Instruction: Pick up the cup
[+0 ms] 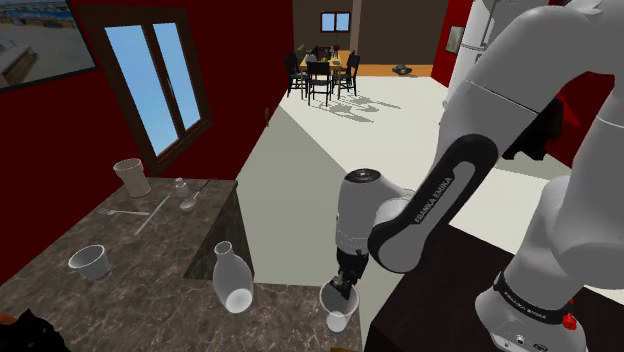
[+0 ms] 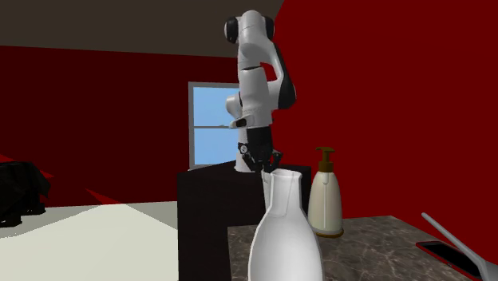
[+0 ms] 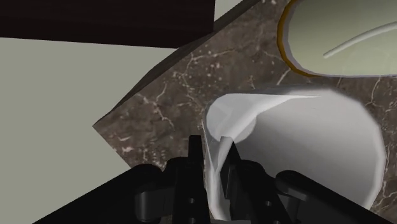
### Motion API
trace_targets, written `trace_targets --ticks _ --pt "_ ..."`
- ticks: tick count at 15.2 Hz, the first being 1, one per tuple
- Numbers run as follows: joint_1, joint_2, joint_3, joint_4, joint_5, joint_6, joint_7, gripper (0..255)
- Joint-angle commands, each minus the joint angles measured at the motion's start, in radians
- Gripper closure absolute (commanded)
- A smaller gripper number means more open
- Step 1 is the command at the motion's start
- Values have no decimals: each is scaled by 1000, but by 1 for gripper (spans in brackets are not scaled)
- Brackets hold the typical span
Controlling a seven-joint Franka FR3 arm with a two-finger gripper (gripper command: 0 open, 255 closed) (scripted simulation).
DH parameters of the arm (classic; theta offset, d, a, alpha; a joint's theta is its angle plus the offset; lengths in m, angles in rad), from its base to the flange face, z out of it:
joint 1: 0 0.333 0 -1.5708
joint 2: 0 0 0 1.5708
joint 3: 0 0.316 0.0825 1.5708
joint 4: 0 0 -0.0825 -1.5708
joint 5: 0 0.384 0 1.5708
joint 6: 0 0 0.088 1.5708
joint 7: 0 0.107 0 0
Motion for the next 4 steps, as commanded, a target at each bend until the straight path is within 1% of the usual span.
trace_targets --ticks 1,2,4 --pt "-2 -40 6 -1 20 -39 -10 255" --pt "-2 -58 7 -1 27 -56 -14 255" --pt "-2 -61 7 -1 29 -59 -15 255"
